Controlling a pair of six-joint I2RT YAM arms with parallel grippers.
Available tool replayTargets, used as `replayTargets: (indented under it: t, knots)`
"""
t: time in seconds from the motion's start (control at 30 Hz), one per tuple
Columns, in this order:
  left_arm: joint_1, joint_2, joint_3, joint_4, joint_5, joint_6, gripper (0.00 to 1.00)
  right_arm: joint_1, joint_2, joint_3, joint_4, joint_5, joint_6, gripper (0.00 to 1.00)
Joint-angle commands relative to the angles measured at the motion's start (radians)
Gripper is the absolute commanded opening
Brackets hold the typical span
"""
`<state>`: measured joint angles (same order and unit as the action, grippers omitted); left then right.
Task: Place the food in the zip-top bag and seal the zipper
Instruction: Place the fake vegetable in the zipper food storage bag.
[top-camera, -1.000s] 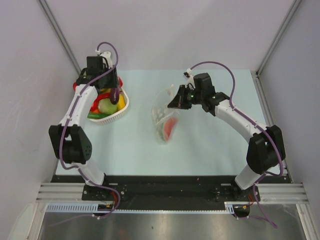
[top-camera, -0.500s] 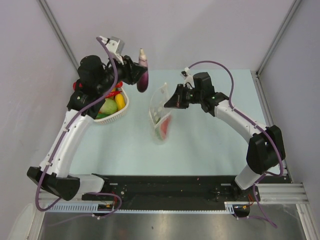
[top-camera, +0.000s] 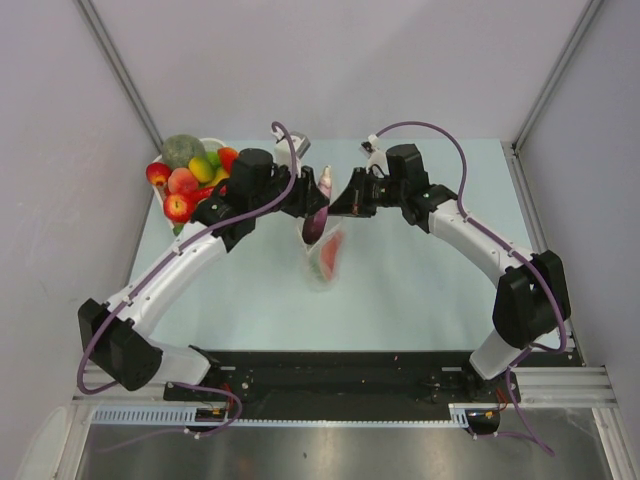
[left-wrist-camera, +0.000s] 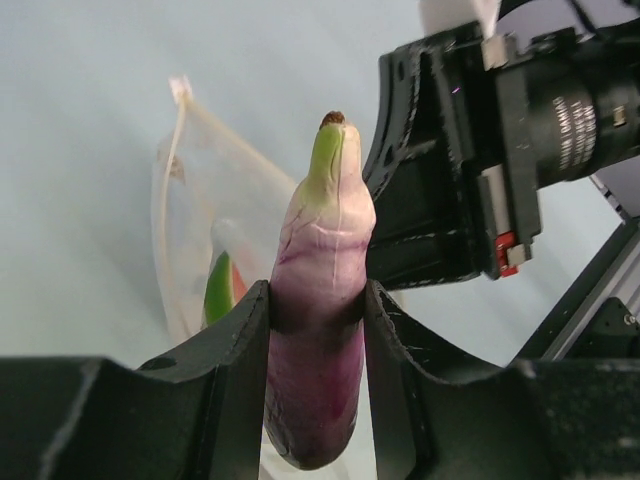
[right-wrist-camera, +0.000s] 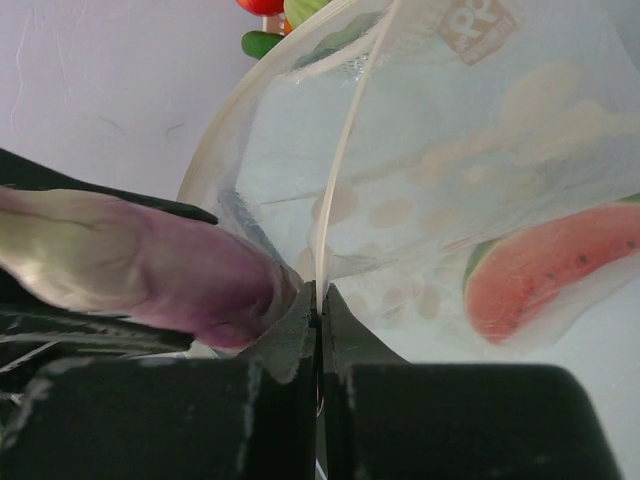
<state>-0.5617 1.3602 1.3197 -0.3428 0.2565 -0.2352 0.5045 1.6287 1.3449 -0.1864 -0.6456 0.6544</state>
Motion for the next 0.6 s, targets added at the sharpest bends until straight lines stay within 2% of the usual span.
replayTargets:
  t: [0.0, 0.03, 0.07, 0.13, 0.17, 0.23, 0.27, 0.4, 0.57]
  knots:
    - [-0.001, -0.013, 0.012, -0.080, -0.030, 0.020, 0.29, -0.001, -0.015, 0.036, 0.059, -0.022, 0.005, 0.00]
    - [-0.001, -0.010, 0.025, -0.103, -0.023, 0.034, 0.34, -0.001, -0.012, 0.036, 0.064, -0.022, 0.008, 0.00]
    - [-0.001, -0.006, 0.032, -0.126, -0.017, 0.036, 0.49, -0.003, -0.012, 0.036, 0.065, -0.020, 0.004, 0.00]
    - [-0.001, -0.006, 0.050, -0.189, -0.025, 0.054, 0.66, 0.000, -0.012, 0.036, 0.064, -0.019, -0.001, 0.00]
    - [0.000, -0.009, 0.058, -0.205, -0.040, 0.062, 0.79, -0.001, -0.015, 0.034, 0.062, -0.017, -0.010, 0.00]
    - [0.017, -0.018, 0.085, -0.245, -0.045, 0.077, 0.89, 0.000, -0.018, 0.033, 0.050, -0.014, -0.022, 0.00]
    - [0.031, -0.019, 0.101, -0.254, -0.018, 0.080, 0.99, 0.000, -0.020, 0.030, 0.045, -0.009, -0.027, 0.00]
    - [0.168, -0.004, 0.196, -0.263, 0.036, 0.102, 1.00, 0.000, -0.027, 0.017, 0.031, -0.002, -0.047, 0.00]
    - [0.284, 0.115, 0.288, -0.225, -0.083, 0.135, 0.99, 0.000, -0.024, 0.016, 0.028, 0.004, -0.050, 0.00]
